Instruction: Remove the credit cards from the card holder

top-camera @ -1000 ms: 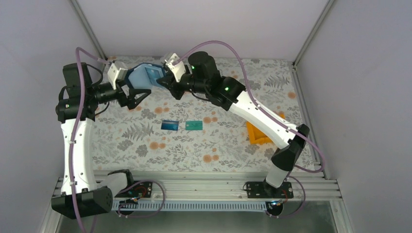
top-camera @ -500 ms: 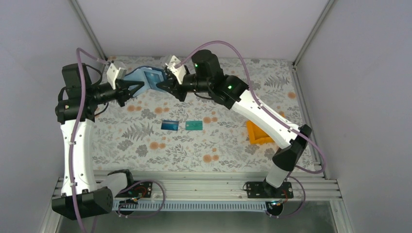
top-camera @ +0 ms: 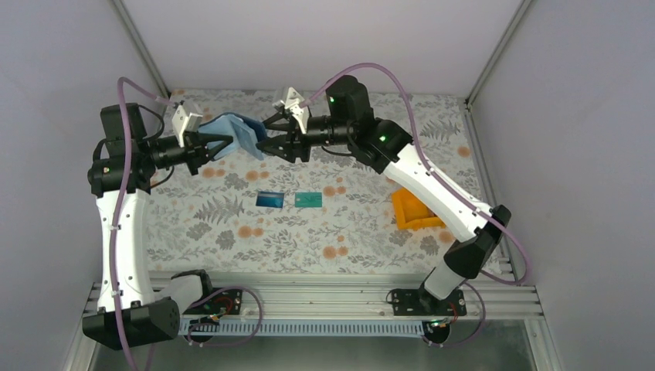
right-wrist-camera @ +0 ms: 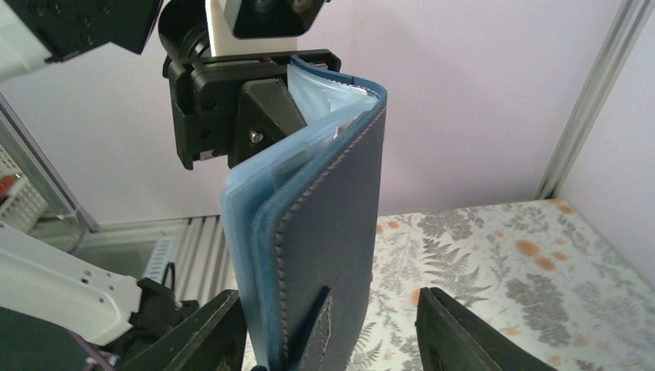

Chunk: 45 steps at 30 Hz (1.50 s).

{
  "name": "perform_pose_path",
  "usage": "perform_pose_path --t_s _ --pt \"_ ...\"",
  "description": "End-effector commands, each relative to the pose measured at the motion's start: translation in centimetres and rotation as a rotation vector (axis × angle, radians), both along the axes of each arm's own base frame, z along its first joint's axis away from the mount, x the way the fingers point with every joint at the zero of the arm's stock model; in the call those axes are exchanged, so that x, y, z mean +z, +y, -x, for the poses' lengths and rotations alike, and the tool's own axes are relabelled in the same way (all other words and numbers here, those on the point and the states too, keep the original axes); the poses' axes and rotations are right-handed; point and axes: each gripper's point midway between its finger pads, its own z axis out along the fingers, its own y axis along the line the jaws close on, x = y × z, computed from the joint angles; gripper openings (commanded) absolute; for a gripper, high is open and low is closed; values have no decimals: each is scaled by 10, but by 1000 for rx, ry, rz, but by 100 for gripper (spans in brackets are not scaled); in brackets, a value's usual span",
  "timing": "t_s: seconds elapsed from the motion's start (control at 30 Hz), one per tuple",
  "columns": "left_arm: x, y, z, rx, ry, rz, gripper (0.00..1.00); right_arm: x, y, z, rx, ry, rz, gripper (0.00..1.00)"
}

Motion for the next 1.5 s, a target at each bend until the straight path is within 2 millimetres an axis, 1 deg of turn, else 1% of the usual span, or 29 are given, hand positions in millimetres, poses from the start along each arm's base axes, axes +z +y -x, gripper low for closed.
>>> perform_pose_path --t_s 0.0,0.1,0.17,0.2,0.27,0.3,0.37,0.43,0.5,0.53,0.57,0.6,0.63,0.7,0.73,0.77,0.8,0.83,0.87,0.93,0.97,1.07,1.17,1.23,1.3,1.37,1.47 --pt "14 -3 5 -20 -46 4 3 1 4 1 36 17 -26 61" --pt "9 7 -10 68 -23 -26 2 -1 7 5 70 30 -28 70" --pt "2 17 -23 151 -2 -56 2 1 10 13 106 37 -40 73" --pt "-1 21 -27 182 4 -68 2 -10 18 10 112 57 -28 73" --pt "-6 27 -34 224 18 -86 2 -18 28 3 73 82 -24 75" --pt "-7 28 -35 232 19 -89 2 -19 32 -5 27 97 -28 79" --pt "-8 28 -36 233 22 -88 2 -22 37 -21 -63 148 -41 82" --pt "-9 28 -36 234 25 -88 3 -19 39 -29 -111 159 -58 85" --pt "-10 30 -38 244 26 -93 2 -17 41 -31 -133 168 -81 84" --pt "-10 30 -38 247 27 -95 2 -16 41 -32 -142 168 -90 82" --pt "-10 30 -39 247 28 -95 2 -16 41 -34 -154 169 -94 76" --pt "-10 30 -38 245 29 -93 2 -17 40 -37 -170 170 -90 64" --pt "-10 29 -38 241 29 -92 2 -20 39 -39 -186 168 -82 48" --pt "-9 28 -36 234 26 -90 2 -24 36 -43 -199 170 -65 22" --pt "-9 28 -36 235 26 -91 2 -28 35 -44 -196 178 -56 12" --pt "-10 30 -37 243 27 -96 3 -30 32 -44 -186 189 -48 5" --pt "-10 32 -39 257 28 -102 3 -32 30 -46 -187 198 -43 4" --pt "-11 35 -42 277 32 -109 9 -33 26 -46 -181 207 -41 4" --pt "-13 38 -45 303 38 -118 25 -35 23 -47 -176 219 -40 4" --pt "-13 49 -52 370 43 -134 66 -41 13 -57 -215 251 -33 4" --pt "-11 54 -54 401 41 -138 75 -46 8 -65 -257 271 -21 4" --pt "-5 59 -57 434 30 -146 84 -76 -19 -104 -425 351 44 4" --pt "2 57 -54 416 11 -143 90 -110 -42 -132 -607 362 146 4" --pt "8 56 -53 415 -7 -144 90 -126 -53 -143 -690 349 199 4" --pt "14 55 -51 407 -26 -145 89 -140 -55 -147 -717 354 229 4" --pt "18 47 -46 355 -35 -121 83 -147 -50 -147 -701 374 236 4" --pt "10 27 -38 212 14 -19 66 -147 -32 -139 -634 396 217 4"
